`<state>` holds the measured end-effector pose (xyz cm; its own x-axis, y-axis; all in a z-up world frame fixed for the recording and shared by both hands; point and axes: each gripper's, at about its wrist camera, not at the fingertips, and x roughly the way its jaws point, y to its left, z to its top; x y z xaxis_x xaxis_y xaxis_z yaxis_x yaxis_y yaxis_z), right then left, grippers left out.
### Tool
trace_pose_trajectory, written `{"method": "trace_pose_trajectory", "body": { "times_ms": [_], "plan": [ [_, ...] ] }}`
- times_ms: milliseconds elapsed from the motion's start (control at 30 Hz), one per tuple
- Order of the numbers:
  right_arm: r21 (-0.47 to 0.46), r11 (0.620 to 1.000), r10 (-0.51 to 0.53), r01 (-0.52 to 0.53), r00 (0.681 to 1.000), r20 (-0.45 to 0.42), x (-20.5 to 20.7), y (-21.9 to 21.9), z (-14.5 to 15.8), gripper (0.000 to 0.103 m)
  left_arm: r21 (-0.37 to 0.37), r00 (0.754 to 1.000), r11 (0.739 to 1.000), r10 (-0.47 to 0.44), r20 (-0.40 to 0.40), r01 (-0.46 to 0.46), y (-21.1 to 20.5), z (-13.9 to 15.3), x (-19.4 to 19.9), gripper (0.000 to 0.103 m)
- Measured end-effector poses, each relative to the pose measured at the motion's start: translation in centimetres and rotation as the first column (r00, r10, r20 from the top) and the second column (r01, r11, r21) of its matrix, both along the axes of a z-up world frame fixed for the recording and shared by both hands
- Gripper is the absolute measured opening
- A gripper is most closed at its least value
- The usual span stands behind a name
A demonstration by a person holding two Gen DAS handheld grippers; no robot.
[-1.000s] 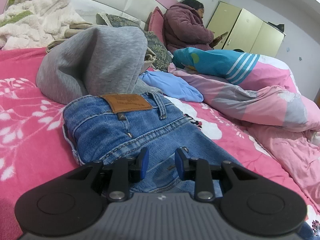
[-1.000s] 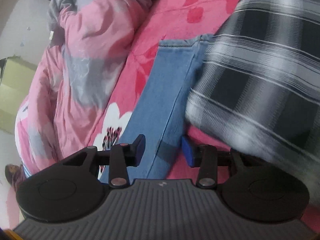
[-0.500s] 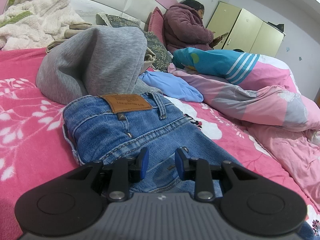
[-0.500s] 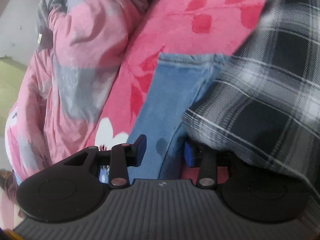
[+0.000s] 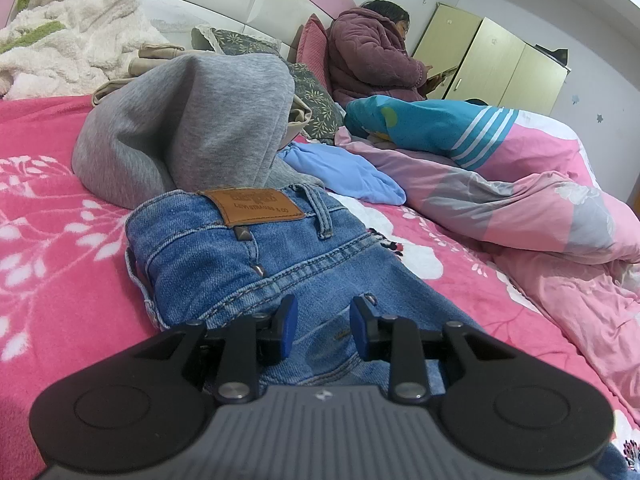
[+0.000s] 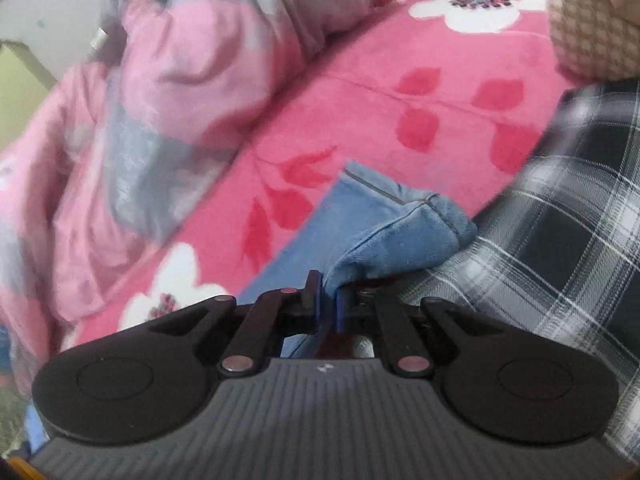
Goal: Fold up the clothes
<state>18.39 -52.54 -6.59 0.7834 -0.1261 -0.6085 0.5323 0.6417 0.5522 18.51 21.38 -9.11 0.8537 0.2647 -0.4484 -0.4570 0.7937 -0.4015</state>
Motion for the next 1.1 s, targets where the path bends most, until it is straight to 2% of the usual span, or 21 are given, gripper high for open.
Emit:
{"method": "trace_pose_trajectory", "body": {
  "times_ms": [33, 133, 233, 267, 400, 467, 533, 600, 667, 767, 800, 867, 933, 1033, 1100],
  "plan": [
    [-0.020, 1.000, 0.014, -0.013, 0.999, 0.031, -0.3, 0.2, 0.9, 0.005, 0.000, 1.000, 1.000, 0.000, 0.000, 0.000, 0.0, 0.0, 0.0, 0.030],
    [-0.053, 0.998, 0.013, -0.014, 0.999, -0.030, -1.0, -0.5, 1.3, 0.007, -0.002, 1.000, 1.000, 0.000, 0.000, 0.000, 0.0, 0.0, 0.0, 0.030],
    [-0.088, 0.991, -0.108, 0.101, 0.991, -0.076, -2.8, -2.7, 1.3, 0.013, -0.003, 1.000, 1.000, 0.000, 0.001, 0.000, 0.0, 0.1, 0.1, 0.030],
    [-0.104, 0.985, -0.146, 0.139, 0.987, -0.063, -3.6, -3.4, 1.7, 0.016, -0.002, 1.000, 1.000, 0.000, 0.000, 0.000, 0.0, 0.1, 0.1, 0.030],
    [-0.135, 0.960, -0.245, 0.244, 0.969, 0.012, -6.7, -5.5, 3.6, 0.016, 0.000, 1.000, 1.000, 0.002, -0.002, -0.002, 0.0, 0.1, 0.1, 0.030],
    [-0.139, 0.972, -0.190, 0.192, 0.981, 0.026, -6.5, -4.8, 4.3, 0.016, 0.002, 1.000, 1.000, 0.002, -0.002, -0.002, -0.1, 0.1, 0.1, 0.030],
    [-0.152, 0.984, -0.086, 0.089, 0.996, 0.029, -5.5, -3.2, 4.8, 0.016, 0.003, 1.000, 1.000, 0.002, -0.003, -0.002, -0.1, 0.1, 0.1, 0.030],
    [-0.116, 0.992, 0.057, -0.055, 0.998, 0.013, -3.2, -1.3, 4.4, 0.016, 0.005, 1.000, 1.000, 0.002, -0.003, -0.002, -0.1, 0.0, 0.0, 0.030],
    [-0.063, 0.976, 0.208, -0.208, 0.978, -0.016, -0.5, 1.3, 2.8, 0.016, 0.005, 1.000, 1.000, 0.002, -0.003, -0.002, -0.1, 0.0, 0.0, 0.030],
    [0.050, 0.909, 0.417, -0.415, 0.906, -0.069, 3.7, 4.6, -0.8, 0.016, 0.005, 1.000, 1.000, 0.002, -0.002, -0.002, 0.0, 0.0, 0.0, 0.030],
    [0.072, 0.895, 0.445, -0.440, 0.891, -0.093, 4.6, 5.3, -2.0, 0.016, 0.005, 1.000, 1.000, 0.002, -0.002, -0.002, 0.0, 0.0, 0.0, 0.030],
    [0.047, 0.908, 0.418, -0.416, 0.898, -0.138, 5.6, 4.9, -3.4, 0.013, 0.006, 1.000, 1.000, 0.002, -0.002, -0.002, -0.1, 0.0, 0.0, 0.030],
    [0.002, 0.946, 0.320, -0.324, 0.934, -0.161, 5.5, 2.4, -3.5, 0.012, 0.007, 1.000, 1.000, 0.002, -0.003, -0.002, -0.1, 0.1, 0.0, 0.030],
    [-0.113, 0.972, 0.180, -0.206, 0.963, -0.203, 5.4, -1.5, -1.1, 0.017, 0.010, 1.000, 1.000, 0.002, -0.004, -0.002, -0.1, 0.1, 0.0, 0.031],
    [-0.154, 0.964, 0.185, -0.217, 0.962, -0.198, 5.4, -3.8, 0.7, 0.037, 0.016, 1.000, 1.000, 0.002, -0.006, -0.002, -0.1, 0.1, 0.0, 0.031]
  ]
}}
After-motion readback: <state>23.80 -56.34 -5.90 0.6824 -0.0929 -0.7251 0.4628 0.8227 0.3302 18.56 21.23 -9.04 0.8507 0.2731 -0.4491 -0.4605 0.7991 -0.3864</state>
